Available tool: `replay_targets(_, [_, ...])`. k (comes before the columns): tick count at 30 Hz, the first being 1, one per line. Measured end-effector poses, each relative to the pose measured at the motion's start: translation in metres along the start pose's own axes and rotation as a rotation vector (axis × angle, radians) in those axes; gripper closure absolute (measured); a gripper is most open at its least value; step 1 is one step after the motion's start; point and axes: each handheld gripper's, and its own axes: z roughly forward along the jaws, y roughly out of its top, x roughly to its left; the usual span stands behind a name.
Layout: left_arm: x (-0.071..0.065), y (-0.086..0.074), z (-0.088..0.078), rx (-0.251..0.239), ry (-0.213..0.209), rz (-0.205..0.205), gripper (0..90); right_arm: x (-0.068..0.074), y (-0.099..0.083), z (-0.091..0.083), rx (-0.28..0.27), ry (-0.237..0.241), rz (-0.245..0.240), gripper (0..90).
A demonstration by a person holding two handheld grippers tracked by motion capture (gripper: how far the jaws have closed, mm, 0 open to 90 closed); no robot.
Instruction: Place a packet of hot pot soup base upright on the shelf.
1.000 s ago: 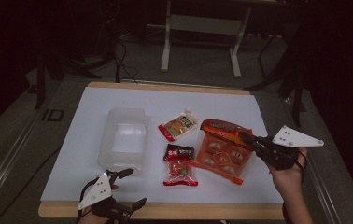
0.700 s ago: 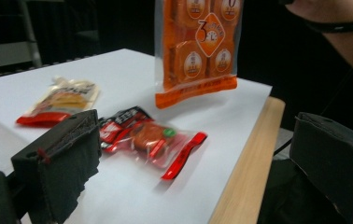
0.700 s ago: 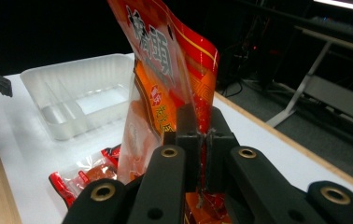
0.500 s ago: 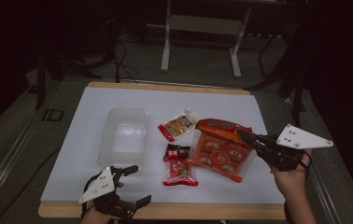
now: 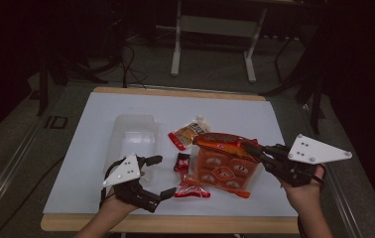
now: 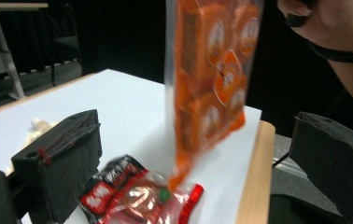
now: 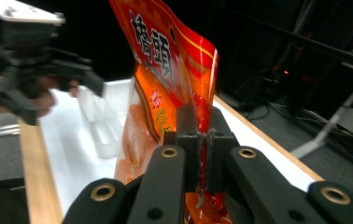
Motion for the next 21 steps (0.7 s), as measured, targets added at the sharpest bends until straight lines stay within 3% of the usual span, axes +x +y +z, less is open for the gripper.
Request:
replay_targets(2, [0.001, 0.003, 0.003, 0.0, -0.011, 0.004, 2.8, 0.0, 0.0, 0.0, 0.0, 0.0, 0.0, 87.7])
replay_targets(3, [0.002, 0.012, 0.011, 0.001, -0.025, 0.025, 2.9, 0.004, 0.003, 0.003, -0.008, 0.018, -0.007, 87.7])
replay_targets(11, [-0.002, 0.023, 0.026, -0.023, -0.064, 0.04, 6.3, 0.013, 0.01, 0.009, -0.016, 0.055, -0.03, 87.6])
replay_targets(13, [-0.001, 0.026, 0.029, -0.032, -0.083, 0.033, 11.7, 0.015, 0.011, 0.011, -0.017, 0.071, -0.028, 87.7])
replay_targets(14, [0.001, 0.029, 0.032, -0.032, -0.113, 0.022, 14.5, 0.017, 0.013, 0.013, -0.019, 0.079, -0.035, 87.6])
replay_targets(18, [0.001, 0.031, 0.039, -0.007, -0.123, 0.042, 17.1, 0.019, 0.014, 0.015, -0.023, 0.097, -0.032, 87.6])
replay_targets(21, [0.002, 0.032, 0.043, -0.003, -0.154, 0.049, 28.6, 0.021, 0.016, 0.015, -0.036, 0.116, -0.03, 87.6])
